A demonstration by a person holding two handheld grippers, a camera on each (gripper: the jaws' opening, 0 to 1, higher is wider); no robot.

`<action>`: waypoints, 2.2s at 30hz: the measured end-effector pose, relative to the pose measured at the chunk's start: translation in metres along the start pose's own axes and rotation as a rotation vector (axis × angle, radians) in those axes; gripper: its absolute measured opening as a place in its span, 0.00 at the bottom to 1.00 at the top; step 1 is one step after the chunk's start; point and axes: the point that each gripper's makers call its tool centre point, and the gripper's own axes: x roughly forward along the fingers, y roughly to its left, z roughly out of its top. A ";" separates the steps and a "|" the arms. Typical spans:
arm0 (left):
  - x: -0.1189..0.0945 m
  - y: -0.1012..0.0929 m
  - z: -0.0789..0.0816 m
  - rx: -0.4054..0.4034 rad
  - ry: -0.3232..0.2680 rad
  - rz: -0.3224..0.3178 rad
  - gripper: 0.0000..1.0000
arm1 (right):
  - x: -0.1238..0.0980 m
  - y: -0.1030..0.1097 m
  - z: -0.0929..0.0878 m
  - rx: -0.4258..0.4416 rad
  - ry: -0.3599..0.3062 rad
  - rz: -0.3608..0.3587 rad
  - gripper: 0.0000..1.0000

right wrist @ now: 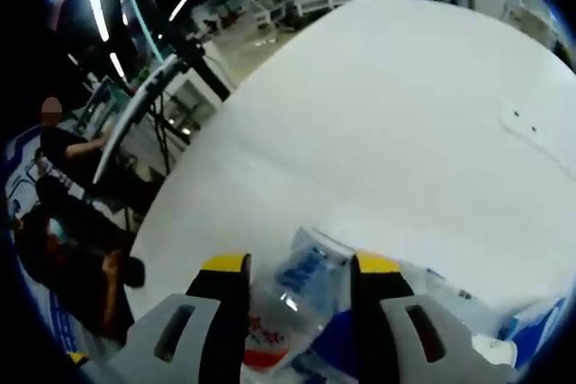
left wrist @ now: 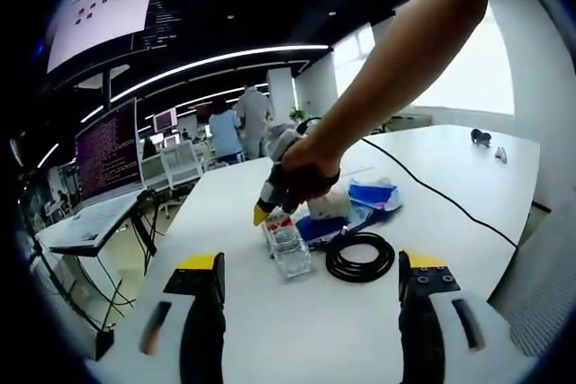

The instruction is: Arrange the tabletop items into an orderly group along one side of the table until the central work area is clear of visible clutter.

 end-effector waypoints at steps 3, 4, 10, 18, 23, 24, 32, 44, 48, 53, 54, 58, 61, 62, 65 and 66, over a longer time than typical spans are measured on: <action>-0.001 0.001 0.002 0.003 -0.009 0.006 0.77 | 0.001 0.000 0.000 0.009 0.004 -0.002 0.41; -0.001 0.002 0.002 0.000 -0.011 0.007 0.77 | 0.001 0.000 0.000 0.011 0.005 -0.003 0.41; -0.001 0.002 0.002 0.000 -0.013 0.008 0.77 | 0.002 0.000 0.000 0.020 0.015 -0.013 0.40; -0.001 0.002 0.002 -0.002 -0.016 0.004 0.77 | 0.003 -0.001 0.001 0.026 0.032 -0.021 0.39; -0.001 0.001 0.002 -0.002 -0.016 0.001 0.77 | -0.003 0.001 0.009 0.009 0.020 -0.012 0.35; -0.001 0.001 0.002 -0.002 -0.017 0.001 0.77 | -0.003 0.001 0.009 0.005 0.019 -0.014 0.35; -0.001 0.000 0.003 0.001 -0.016 -0.001 0.77 | -0.012 0.005 0.000 -0.031 0.025 -0.021 0.35; -0.001 0.000 0.002 -0.009 -0.013 -0.004 0.76 | -0.030 0.026 -0.007 -0.153 -0.043 -0.021 0.34; 0.000 0.002 -0.001 -0.016 0.004 0.010 0.76 | -0.037 0.033 -0.008 -0.204 -0.087 -0.032 0.34; 0.003 0.002 -0.008 -0.014 0.041 0.015 0.77 | -0.045 0.040 -0.008 -0.257 -0.147 -0.042 0.34; 0.004 0.002 -0.008 -0.013 0.045 0.014 0.77 | -0.050 0.045 -0.010 -0.271 -0.160 -0.048 0.34; 0.005 0.002 -0.012 -0.001 0.063 0.019 0.77 | -0.058 0.051 -0.010 -0.320 -0.220 -0.060 0.34; 0.009 0.007 -0.023 -0.031 0.111 0.042 0.77 | -0.064 0.055 -0.015 -0.350 -0.262 -0.073 0.34; 0.010 0.008 -0.024 -0.033 0.115 0.043 0.77 | -0.065 0.054 -0.016 -0.349 -0.267 -0.077 0.34; 0.014 0.014 -0.033 -0.074 0.146 0.058 0.77 | -0.071 0.053 -0.022 -0.348 -0.307 -0.085 0.34; 0.016 0.016 -0.034 -0.091 0.143 0.064 0.77 | -0.071 0.054 -0.024 -0.348 -0.315 -0.084 0.34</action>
